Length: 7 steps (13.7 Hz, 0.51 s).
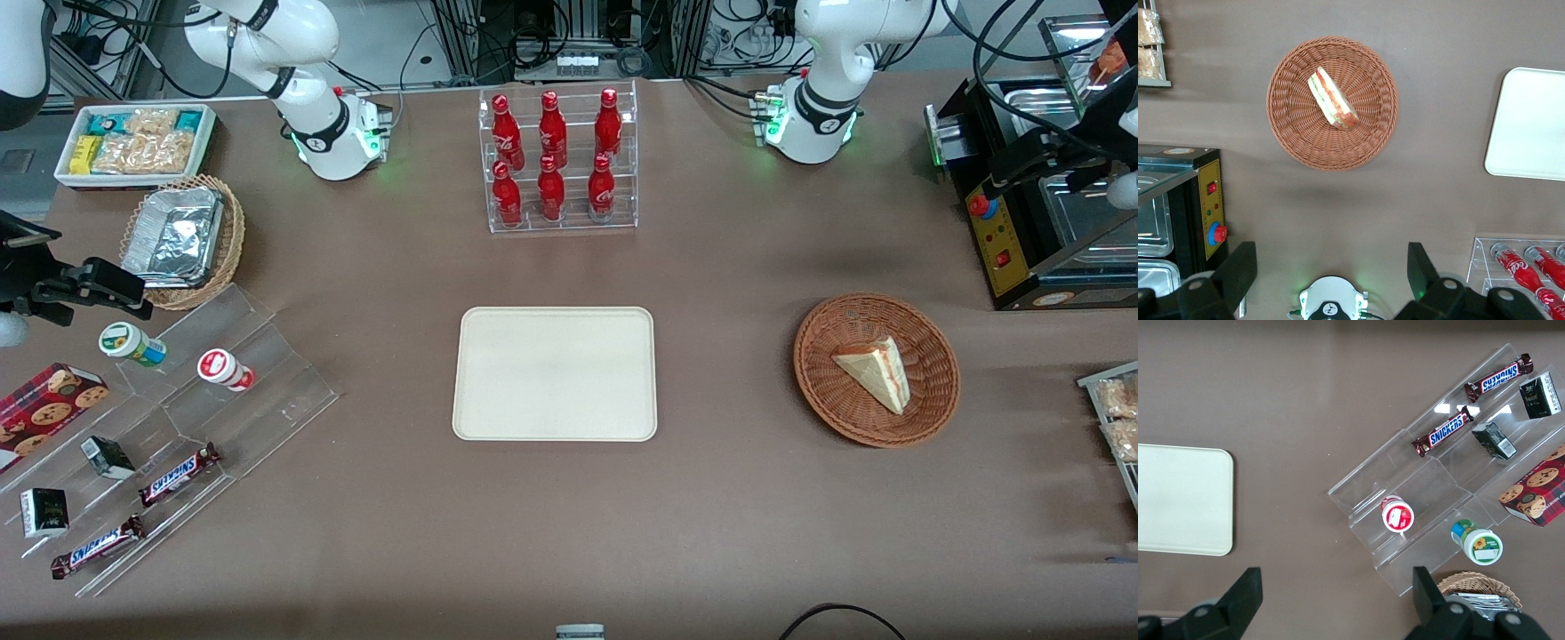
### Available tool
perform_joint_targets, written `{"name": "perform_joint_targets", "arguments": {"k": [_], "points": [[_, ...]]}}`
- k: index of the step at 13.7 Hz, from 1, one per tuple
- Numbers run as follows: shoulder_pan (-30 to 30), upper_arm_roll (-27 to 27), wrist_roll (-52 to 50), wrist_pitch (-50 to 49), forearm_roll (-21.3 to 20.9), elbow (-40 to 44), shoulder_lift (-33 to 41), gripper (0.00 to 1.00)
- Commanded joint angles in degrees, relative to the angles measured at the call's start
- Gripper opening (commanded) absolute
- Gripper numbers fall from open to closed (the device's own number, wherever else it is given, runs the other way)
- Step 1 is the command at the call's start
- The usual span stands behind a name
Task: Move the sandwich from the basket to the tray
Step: 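Move the left gripper down toward the wrapped sandwich in the wicker basket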
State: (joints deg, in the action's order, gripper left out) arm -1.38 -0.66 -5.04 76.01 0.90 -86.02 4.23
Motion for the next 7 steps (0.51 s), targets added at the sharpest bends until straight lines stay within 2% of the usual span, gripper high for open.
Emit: {"name": "perform_joint_targets", "arguments": {"k": [1, 4, 7], "points": [[0.15, 0.04, 1.61, -0.08, -2.12, 1.56, -0.81, 1.00], [0.06, -0.13, -0.92, 0.02, -2.66, 1.47, -3.17, 1.00], [-0.12, -0.05, -13.39, 2.29, -2.83, 0.60, -5.55, 1.00]]}}
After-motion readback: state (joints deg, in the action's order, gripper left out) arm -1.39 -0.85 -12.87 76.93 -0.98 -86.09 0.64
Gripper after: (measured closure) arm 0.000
